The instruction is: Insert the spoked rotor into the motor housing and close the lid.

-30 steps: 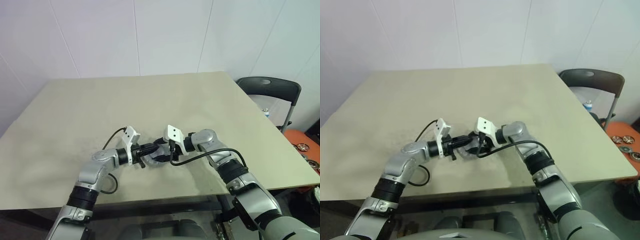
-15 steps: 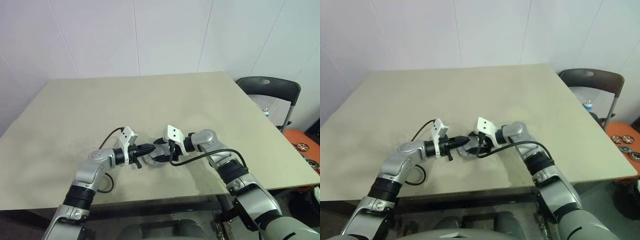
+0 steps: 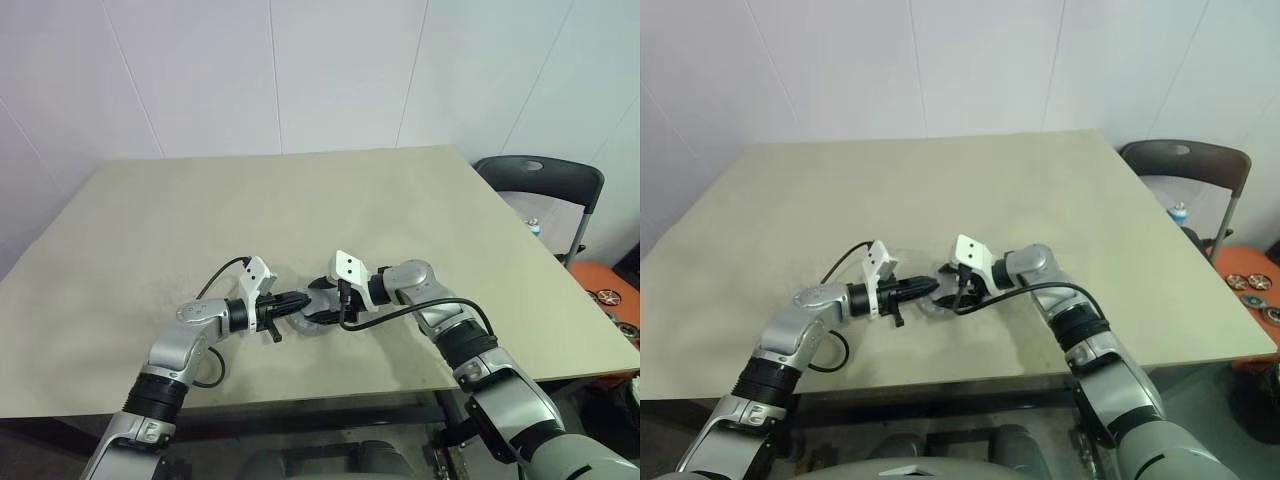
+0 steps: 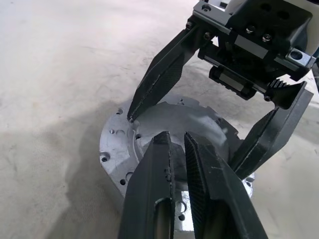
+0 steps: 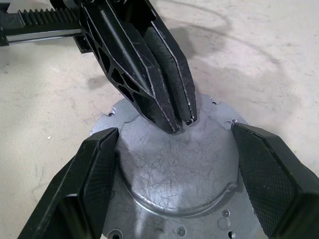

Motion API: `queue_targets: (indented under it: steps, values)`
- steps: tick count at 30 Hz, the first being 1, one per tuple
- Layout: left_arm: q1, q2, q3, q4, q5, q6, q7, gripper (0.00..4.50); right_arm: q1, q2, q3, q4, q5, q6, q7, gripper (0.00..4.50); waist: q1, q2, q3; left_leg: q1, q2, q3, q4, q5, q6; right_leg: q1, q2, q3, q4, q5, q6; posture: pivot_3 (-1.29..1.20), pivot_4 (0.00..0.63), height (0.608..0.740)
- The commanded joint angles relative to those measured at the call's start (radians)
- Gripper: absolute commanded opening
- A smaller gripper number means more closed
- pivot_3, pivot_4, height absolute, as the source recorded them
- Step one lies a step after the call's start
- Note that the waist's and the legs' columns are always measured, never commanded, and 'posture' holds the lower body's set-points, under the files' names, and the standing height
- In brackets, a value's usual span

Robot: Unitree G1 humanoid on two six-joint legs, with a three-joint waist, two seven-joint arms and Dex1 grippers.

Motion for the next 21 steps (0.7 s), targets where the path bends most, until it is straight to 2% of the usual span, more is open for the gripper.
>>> queue_targets:
  steps: [1,3,5,8,13,17,21]
  values:
    - [0.013,-0.004,-0.025,0.034,0.036,0.010,0.017,0.51,0.029,-0.014,0.026,0.035,-0.047,0.024,-0.023,3.26,0.000,0.000,0.000,0.000,0.000,0.000,0.000,0.000,0.000,0.000,0.000,0.000,0.000,0.000,0.000,0.00,0.000,0.740]
    - [0.013,-0.008,-0.020,0.029,0.034,0.008,0.022,0.49,0.029,-0.014,0.029,0.032,-0.047,0.032,-0.020,4.06,0.000,0.000,0.000,0.000,0.000,0.000,0.000,0.000,0.000,0.000,0.000,0.000,0.000,0.000,0.000,0.00,0.000,0.740]
    - [0.013,-0.009,-0.016,0.028,0.033,0.008,0.024,0.49,0.032,-0.017,0.033,0.003,-0.025,0.098,0.017,4.49,0.002,0.000,0.000,0.000,0.000,0.000,0.000,0.000,0.000,0.000,0.000,0.000,0.000,0.000,0.000,0.00,0.000,0.740]
    - [0.012,-0.008,-0.012,0.032,0.034,0.003,0.023,0.49,0.019,0.000,-0.002,-0.024,0.022,0.183,0.023,4.49,0.002,0.001,0.000,-0.001,0.000,0.000,0.000,0.000,0.000,-0.001,-0.001,0.000,0.000,-0.001,0.001,0.00,0.000,0.740]
    - [0.008,-0.005,-0.003,0.046,0.036,-0.010,0.029,0.49,-0.008,-0.032,-0.031,-0.065,0.055,0.250,0.062,4.49,0.004,0.001,0.000,-0.003,-0.001,0.000,-0.001,0.000,0.000,-0.002,-0.002,0.000,-0.001,-0.001,0.002,0.00,0.000,0.740]
    - [0.004,-0.004,0.002,0.053,0.035,-0.016,0.027,0.49,-0.117,-0.069,-0.181,-0.208,0.275,0.528,0.144,4.49,0.005,0.002,0.003,-0.005,-0.001,0.000,0.000,0.000,0.001,-0.004,-0.002,-0.001,-0.001,-0.001,0.002,0.00,0.000,0.740]
    - [0.000,-0.005,0.003,0.061,0.037,-0.025,0.026,0.49,-0.161,-0.129,-0.237,-0.283,0.367,0.646,0.164,4.49,0.006,0.004,0.003,-0.018,-0.002,-0.001,0.001,0.000,0.001,-0.017,-0.002,-0.001,0.000,0.004,0.002,0.00,0.000,0.740]
